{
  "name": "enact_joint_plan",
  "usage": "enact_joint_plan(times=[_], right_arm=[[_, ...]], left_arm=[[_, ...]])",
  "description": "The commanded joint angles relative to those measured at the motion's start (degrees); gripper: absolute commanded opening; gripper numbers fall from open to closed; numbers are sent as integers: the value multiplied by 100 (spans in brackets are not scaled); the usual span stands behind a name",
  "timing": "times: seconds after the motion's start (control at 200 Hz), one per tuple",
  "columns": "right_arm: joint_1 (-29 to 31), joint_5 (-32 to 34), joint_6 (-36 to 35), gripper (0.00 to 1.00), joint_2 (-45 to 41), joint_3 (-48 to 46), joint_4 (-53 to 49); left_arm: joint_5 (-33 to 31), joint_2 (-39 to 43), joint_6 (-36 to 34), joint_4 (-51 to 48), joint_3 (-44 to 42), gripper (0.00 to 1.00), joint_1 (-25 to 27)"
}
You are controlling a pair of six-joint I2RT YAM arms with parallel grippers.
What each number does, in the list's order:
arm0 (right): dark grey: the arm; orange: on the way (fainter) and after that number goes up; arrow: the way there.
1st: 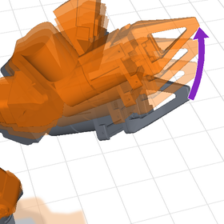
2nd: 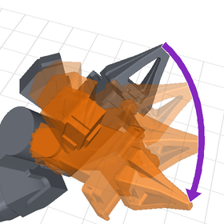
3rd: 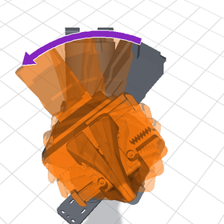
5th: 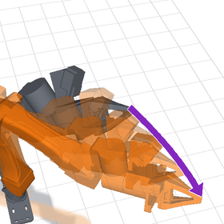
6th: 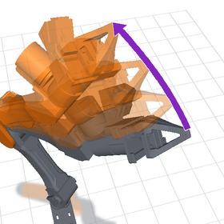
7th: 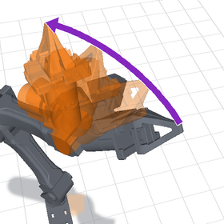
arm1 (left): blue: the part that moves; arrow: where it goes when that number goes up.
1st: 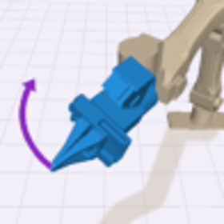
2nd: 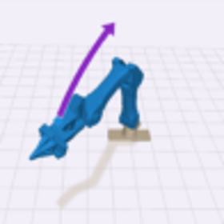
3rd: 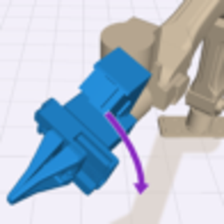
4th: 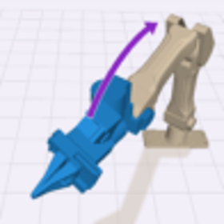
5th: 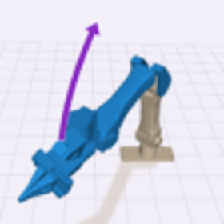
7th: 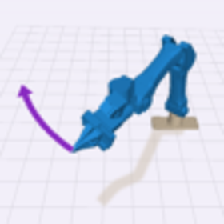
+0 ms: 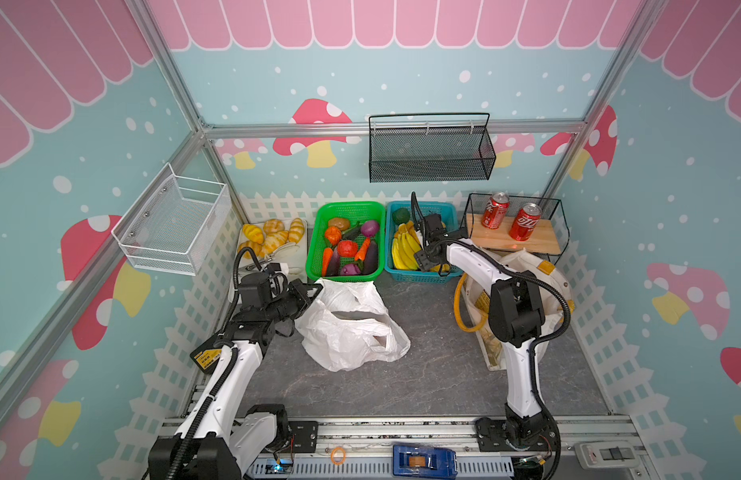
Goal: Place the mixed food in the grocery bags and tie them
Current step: 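Withdraw the right gripper from the bag and move it over the teal basket, then lower the right gripper into the teal basket and grasp a yellow lemon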
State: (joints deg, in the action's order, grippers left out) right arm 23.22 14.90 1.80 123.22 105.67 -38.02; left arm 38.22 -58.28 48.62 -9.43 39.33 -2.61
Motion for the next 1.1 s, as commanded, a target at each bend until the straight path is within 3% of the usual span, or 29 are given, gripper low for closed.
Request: enact_joint_plan(times=[0.0,0.42,0.841,1.096], right_arm=[[-70,-157,59,74,-390,-347,-122],[-266,-505,-41,65,-859,-853,-58],[-316,-865,-172,45,-1003,-1221,32],[-389,-1066,-272,24,-967,-1008,163]], left_arm=[[54,1,-28,104,-101,0,-32],[53,10,-10,125,-145,0,-37],[46,12,-2,165,-171,0,-38],[37,14,16,174,-180,0,-35]])
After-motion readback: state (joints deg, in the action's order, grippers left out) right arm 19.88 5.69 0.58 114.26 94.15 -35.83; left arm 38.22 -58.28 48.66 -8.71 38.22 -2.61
